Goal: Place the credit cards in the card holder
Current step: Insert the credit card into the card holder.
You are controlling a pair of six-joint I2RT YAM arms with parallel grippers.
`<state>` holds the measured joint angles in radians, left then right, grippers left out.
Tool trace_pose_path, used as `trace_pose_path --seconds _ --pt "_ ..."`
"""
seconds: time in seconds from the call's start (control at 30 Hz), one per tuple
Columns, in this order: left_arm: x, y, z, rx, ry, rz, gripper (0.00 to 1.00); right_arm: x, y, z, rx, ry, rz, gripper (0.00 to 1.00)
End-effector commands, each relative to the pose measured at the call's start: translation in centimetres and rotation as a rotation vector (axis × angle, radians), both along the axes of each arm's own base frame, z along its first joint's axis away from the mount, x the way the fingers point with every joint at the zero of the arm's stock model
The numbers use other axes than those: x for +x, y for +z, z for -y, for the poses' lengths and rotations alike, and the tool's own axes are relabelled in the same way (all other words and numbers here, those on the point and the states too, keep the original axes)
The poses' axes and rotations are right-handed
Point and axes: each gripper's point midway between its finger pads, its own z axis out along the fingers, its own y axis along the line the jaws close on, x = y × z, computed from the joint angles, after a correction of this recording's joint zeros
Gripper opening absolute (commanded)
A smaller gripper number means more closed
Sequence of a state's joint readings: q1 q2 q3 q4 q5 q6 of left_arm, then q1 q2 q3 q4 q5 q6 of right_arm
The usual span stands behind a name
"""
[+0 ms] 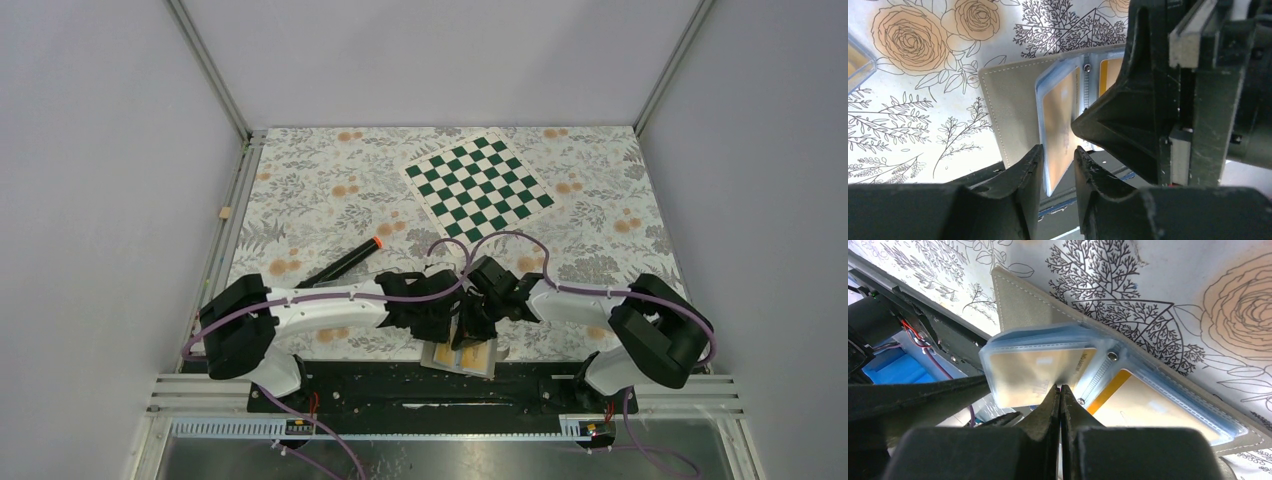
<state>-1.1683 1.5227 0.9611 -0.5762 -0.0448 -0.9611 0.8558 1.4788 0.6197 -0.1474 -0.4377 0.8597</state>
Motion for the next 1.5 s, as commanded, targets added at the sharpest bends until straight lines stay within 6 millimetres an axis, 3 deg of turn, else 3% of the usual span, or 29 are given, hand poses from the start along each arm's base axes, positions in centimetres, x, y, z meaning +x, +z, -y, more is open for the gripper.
trace_pose_path --seconds 0.0,0.37,0.53,0.67,1.07,1.23,1.47 --pt "0.3 1.1 1.5 -0.036 -0.028 0.011 0.32 0.8 1.8 -0.3 0.02 0.013 0.076 0.02" --pt "0.2 2.4 2.8 -0.126 -0.039 0.011 0.35 1.8 4.1 2.0 0.031 -0.063 0.159 0.41" --pt "-0.3 2.8 3.4 -0.158 -0.065 -0.006 0.41 2.5 5.3 2.5 0.069 -0.09 0.201 0.73" --pt "-0.4 3.2 3.4 -0.184 -0.078 0.0 0.42 3.0 5.8 2.0 0.078 -0.083 0.207 0.83" --pt "-0.8 3.7 3.9 -0.23 -0.1 0.0 0.34 3.5 4.9 0.4 0.063 -0.036 0.15 0.82" --pt "-0.8 3.7 4.0 -0.234 -0.104 -0.002 0.33 3.2 3.7 0.6 0.041 -0.027 0.12 0.69" --pt "-0.8 3.4 3.6 -0.228 -0.1 0.002 0.31 2.8 3.2 1.1 0.02 -0.033 0.104 0.36"
